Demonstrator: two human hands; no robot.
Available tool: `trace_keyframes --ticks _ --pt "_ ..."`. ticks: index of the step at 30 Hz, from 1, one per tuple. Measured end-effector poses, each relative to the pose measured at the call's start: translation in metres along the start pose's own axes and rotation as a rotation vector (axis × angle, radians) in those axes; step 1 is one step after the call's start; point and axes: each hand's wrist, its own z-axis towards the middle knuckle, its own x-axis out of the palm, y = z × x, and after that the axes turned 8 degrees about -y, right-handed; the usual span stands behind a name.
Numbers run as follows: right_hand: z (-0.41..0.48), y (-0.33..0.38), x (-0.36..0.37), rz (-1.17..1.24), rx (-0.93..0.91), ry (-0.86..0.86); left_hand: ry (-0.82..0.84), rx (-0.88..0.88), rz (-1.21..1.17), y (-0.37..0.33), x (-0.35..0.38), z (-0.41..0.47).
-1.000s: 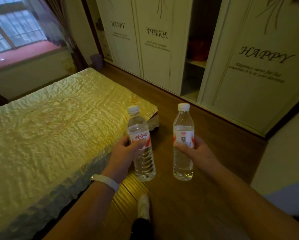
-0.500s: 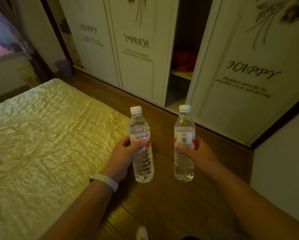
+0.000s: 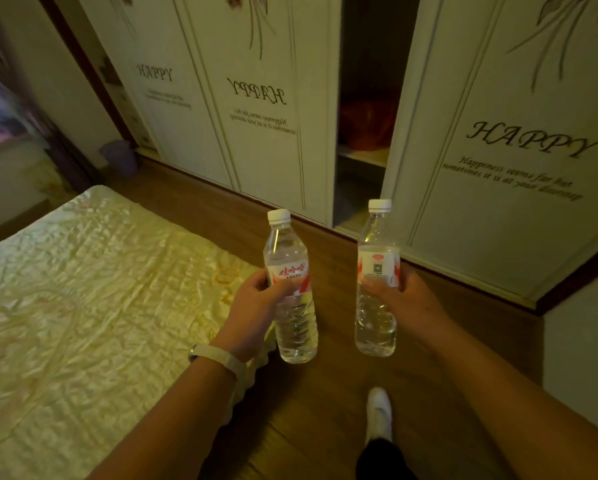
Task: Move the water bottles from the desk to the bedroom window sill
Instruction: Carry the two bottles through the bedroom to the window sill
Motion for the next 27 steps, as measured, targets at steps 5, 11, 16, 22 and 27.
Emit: trace_keyframes --ticks 5,11,16,22,27 --pt "0.099 0.017 -0.031 0.014 0.010 0.024 -0.062 -0.050 0.006 -0.015 0.069 0.075" --pt "0.195 0.044 -0.065 -0.002 0.012 0.048 -0.061 -0.049 0.015 -0.040 0.132 0.147" --pt "0.252 0.057 -0.071 -0.033 -0.008 0.046 -0.051 -0.054 0.035 -0.052 0.153 0.200" --pt "0.320 0.072 -0.047 -0.051 0.008 0.060 -0.085 -0.063 0.029 -0.056 0.153 0.270" --pt "0.394 0.088 -0.011 -0.094 0.003 0.077 -0.099 -0.060 0.032 -0.058 0.141 0.350"
